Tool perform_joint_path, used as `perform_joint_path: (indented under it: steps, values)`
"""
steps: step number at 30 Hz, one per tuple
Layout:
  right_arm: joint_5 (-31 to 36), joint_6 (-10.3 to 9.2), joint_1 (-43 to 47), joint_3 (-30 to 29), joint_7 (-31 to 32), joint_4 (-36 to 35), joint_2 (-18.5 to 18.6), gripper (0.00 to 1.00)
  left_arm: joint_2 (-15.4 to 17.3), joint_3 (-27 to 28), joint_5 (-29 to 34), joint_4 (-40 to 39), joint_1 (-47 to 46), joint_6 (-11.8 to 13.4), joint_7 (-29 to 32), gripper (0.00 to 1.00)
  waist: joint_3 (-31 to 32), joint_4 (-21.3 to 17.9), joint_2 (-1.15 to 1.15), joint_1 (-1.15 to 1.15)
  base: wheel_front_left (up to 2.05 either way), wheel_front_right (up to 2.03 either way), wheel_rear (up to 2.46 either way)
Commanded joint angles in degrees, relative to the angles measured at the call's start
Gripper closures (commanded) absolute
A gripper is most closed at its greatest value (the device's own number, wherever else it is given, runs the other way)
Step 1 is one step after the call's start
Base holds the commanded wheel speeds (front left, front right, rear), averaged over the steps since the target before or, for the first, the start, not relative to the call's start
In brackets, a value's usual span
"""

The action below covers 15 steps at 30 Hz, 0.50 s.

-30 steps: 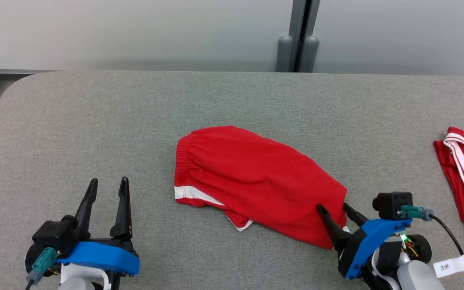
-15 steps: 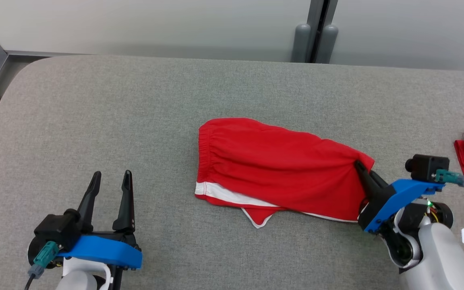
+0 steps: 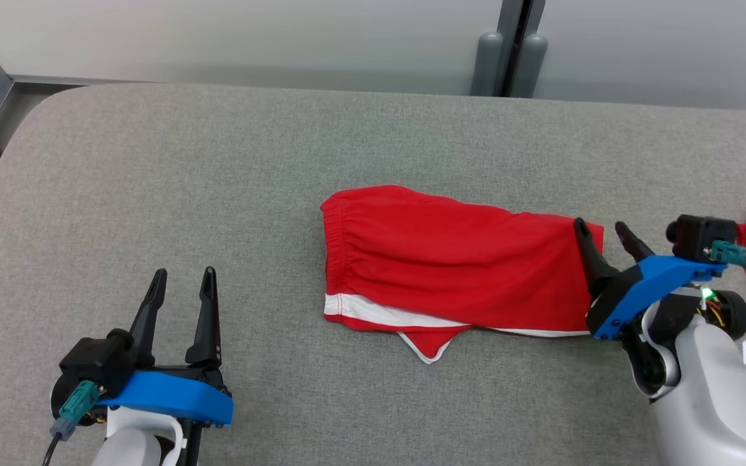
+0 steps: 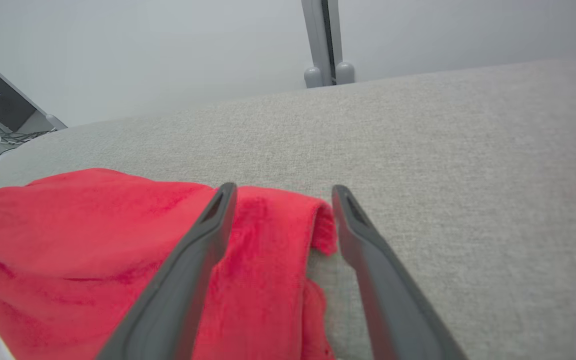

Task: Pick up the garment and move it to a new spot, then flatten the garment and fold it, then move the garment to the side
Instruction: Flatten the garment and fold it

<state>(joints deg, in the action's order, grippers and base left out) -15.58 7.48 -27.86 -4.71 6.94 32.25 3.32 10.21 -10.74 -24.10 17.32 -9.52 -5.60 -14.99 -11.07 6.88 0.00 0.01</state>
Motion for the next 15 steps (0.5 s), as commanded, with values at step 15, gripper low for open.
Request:
perform_joint_path:
  steps: [15]
  values:
    - [4.1,0.03,20.0,0.5,-13.1,-21.1,2.5,0.00,-0.6,4.0,1.8,0.2,4.5,0.3,-0.3,0.00,6.4,-4.7,0.00,-0.01,0.00,0.00,0.00]
